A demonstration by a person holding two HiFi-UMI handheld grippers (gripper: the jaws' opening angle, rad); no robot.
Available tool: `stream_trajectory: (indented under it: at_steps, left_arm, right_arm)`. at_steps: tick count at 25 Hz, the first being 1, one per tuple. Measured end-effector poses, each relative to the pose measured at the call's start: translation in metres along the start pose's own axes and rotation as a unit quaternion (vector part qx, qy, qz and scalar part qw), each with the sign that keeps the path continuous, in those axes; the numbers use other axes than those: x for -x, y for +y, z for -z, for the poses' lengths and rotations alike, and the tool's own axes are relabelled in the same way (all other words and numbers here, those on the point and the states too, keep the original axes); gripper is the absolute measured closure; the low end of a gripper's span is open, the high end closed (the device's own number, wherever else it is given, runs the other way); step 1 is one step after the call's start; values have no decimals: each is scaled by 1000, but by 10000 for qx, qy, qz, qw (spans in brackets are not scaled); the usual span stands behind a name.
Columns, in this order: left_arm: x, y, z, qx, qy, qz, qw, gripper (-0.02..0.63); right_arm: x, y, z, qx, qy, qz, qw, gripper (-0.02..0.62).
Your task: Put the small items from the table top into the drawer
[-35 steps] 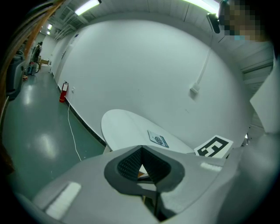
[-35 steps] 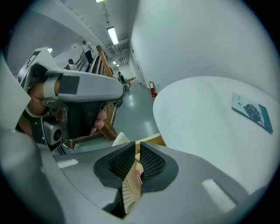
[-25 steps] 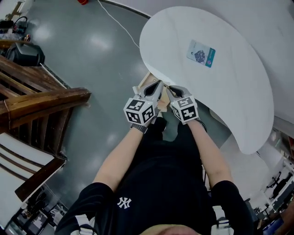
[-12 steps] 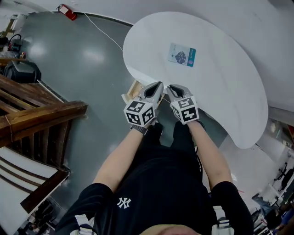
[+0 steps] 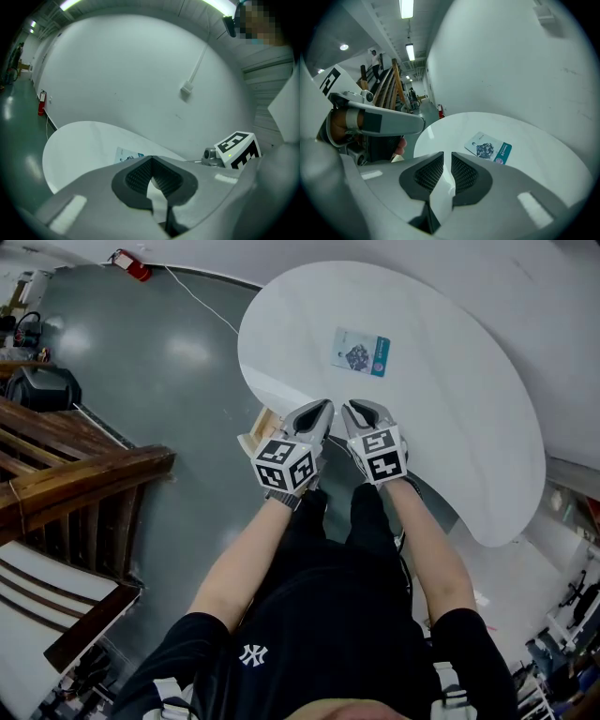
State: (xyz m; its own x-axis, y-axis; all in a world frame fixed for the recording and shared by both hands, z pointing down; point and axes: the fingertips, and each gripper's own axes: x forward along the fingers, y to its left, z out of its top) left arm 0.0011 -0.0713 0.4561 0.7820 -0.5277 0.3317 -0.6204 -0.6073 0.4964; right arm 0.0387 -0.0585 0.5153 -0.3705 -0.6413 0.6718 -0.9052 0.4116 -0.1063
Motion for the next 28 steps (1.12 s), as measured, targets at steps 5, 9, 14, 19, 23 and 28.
stream_trajectory:
  at_steps: [5,9,14,19,23,28]
  left_arm:
    - [-15,15,-1,40,42,-122,9999,606]
    - [-26,30,-2,71,67,-200,9998,605]
    - [-39,47,-3,102,83,-253,9996,606]
    - [-48,64,0,207,99,-345,9991,605]
    - [-49,74,3,291,113,-407,9987,604]
    - [-52,84,5,368,115,-453,9982,606]
  right_arm:
    - [-21,-14,-11,253,103,108,9996,502]
    - [-41,-28,-19,529,233,220,9981,475]
    - [-70,-43,-20,830,506,325,9947,439]
    - [-97,-55,-15,1063,760,348,9908,398]
    - [-112,-62,-16,1161,920,361,9883,379]
    - [-132,-66,-15,1182,1157,313,9857,368]
